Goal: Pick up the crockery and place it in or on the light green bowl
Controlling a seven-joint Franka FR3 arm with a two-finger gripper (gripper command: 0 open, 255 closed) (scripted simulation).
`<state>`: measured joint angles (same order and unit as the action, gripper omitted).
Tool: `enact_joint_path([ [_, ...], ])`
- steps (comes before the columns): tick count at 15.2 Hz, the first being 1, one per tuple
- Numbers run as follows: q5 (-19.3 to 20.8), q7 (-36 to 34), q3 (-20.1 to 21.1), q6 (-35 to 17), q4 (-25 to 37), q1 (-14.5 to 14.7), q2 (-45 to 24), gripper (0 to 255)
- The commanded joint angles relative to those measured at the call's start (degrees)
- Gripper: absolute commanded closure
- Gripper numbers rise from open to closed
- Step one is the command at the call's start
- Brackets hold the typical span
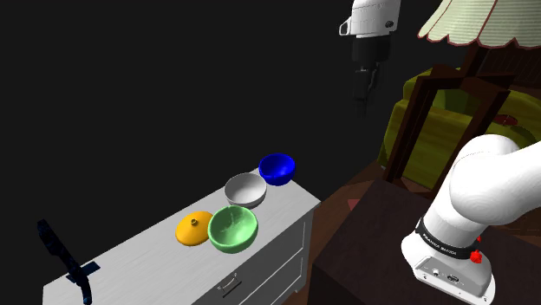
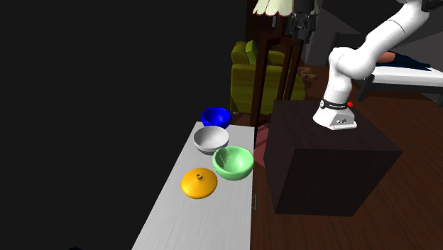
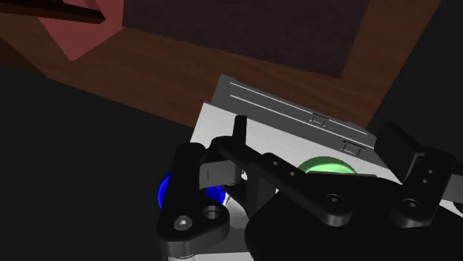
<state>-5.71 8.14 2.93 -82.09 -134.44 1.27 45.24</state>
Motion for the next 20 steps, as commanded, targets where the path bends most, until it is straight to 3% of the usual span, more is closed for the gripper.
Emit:
enact_joint_path([
  [1, 0.0, 0.0, 0.0, 0.0, 0.0, 0.0, 0.0, 0],
  [10, 0.09, 2.26, 0.32, -17.24, -2.68, -0.16, -14.33, 0],
  [20, 0.33, 4.18, 0.68, -33.15, 2.22, -0.26, -34.84, 0],
])
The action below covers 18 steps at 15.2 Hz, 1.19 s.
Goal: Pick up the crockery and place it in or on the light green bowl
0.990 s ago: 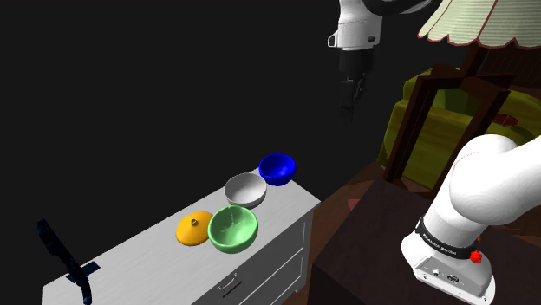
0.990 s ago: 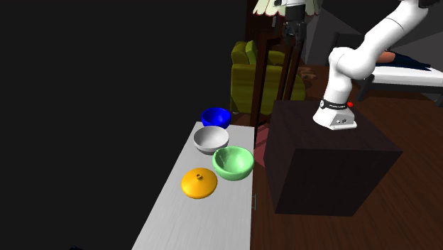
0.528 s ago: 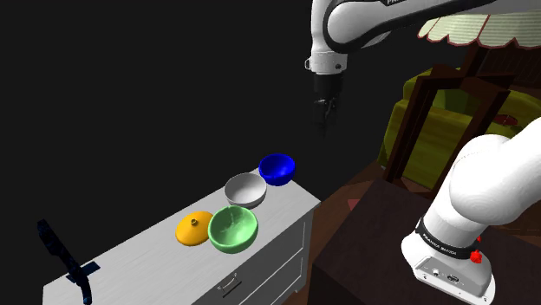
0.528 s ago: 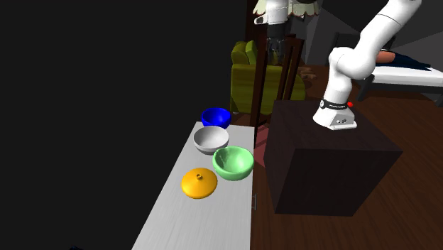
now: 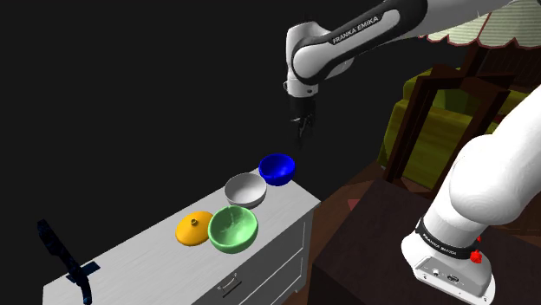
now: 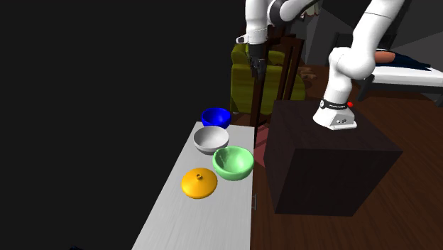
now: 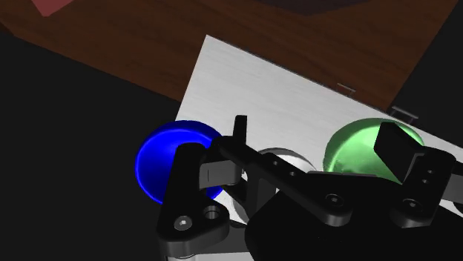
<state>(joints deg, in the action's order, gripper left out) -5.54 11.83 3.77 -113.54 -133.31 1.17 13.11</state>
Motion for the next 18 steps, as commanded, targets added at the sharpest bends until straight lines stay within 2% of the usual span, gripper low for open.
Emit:
enact_joint_path([
  [1, 0.22, 0.64, -0.14, -2.98, 2.02, -0.18, -4.89, 0],
  [10, 0.97, 1.67, -0.02, -11.42, 13.79, -0.02, -24.83, 0],
  [18, 1.88, 2.25, -0.11, -13.96, 29.57, 0.45, -42.91, 0],
])
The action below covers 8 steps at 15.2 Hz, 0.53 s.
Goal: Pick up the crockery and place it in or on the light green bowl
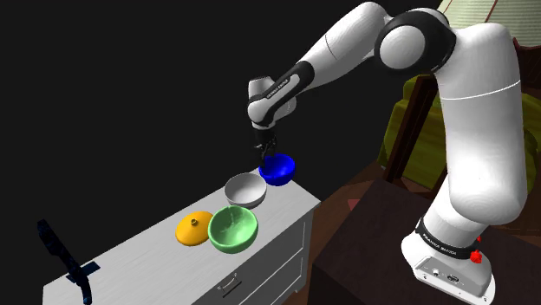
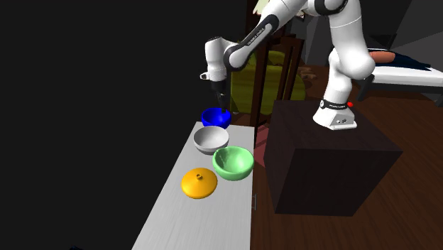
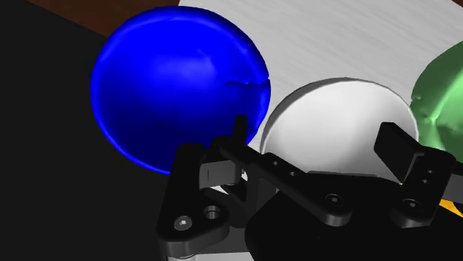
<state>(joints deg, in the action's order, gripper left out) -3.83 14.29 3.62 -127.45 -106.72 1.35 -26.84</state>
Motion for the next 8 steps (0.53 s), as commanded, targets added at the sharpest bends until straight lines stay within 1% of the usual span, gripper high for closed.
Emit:
enact_joint_path([
  [1, 0.28, -0.15, 0.02, -0.02, 5.36, 0.36, -5.27, 0],
  [5, 0.72, 0.08, -0.08, 0.97, 16.1, 0.74, -14.89, 0],
  [8, 1.04, 0.22, -0.15, 2.81, 25.85, 1.09, -22.71, 0],
])
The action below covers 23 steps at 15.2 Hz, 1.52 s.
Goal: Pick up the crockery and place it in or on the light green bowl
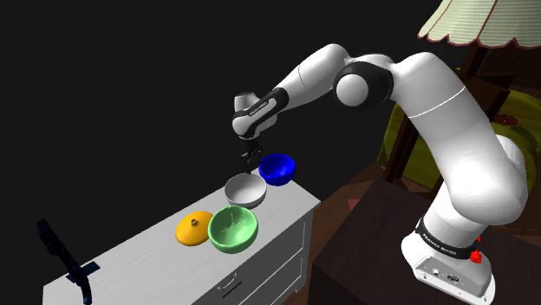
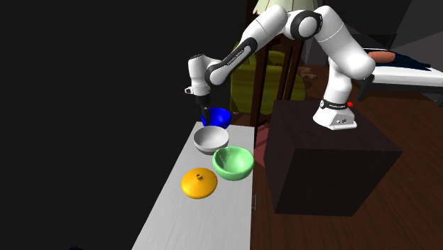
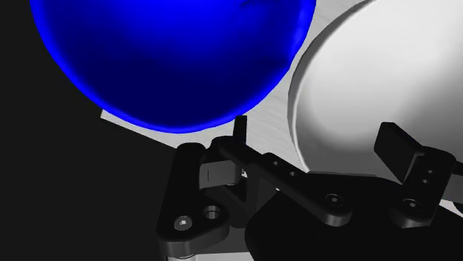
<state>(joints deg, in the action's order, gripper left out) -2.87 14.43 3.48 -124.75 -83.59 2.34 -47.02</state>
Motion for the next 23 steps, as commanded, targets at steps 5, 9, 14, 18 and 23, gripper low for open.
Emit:
enact_joint_path([
  [5, 0.11, 0.09, -0.02, -1.67, 3.23, 0.28, -4.82, 0],
  [9, 0.13, 0.08, -0.02, -3.31, 3.34, 0.42, -6.56, 0],
  [14, 0.15, 0.06, 0.01, -3.3, 3.36, 0.4, -6.58, 0],
  [18, 0.17, -0.13, 0.04, -3.46, 3.33, 0.58, -6.68, 255],
  [23, 0.14, -0.23, 0.09, -4.6, 1.72, 0.7, -6.23, 255],
])
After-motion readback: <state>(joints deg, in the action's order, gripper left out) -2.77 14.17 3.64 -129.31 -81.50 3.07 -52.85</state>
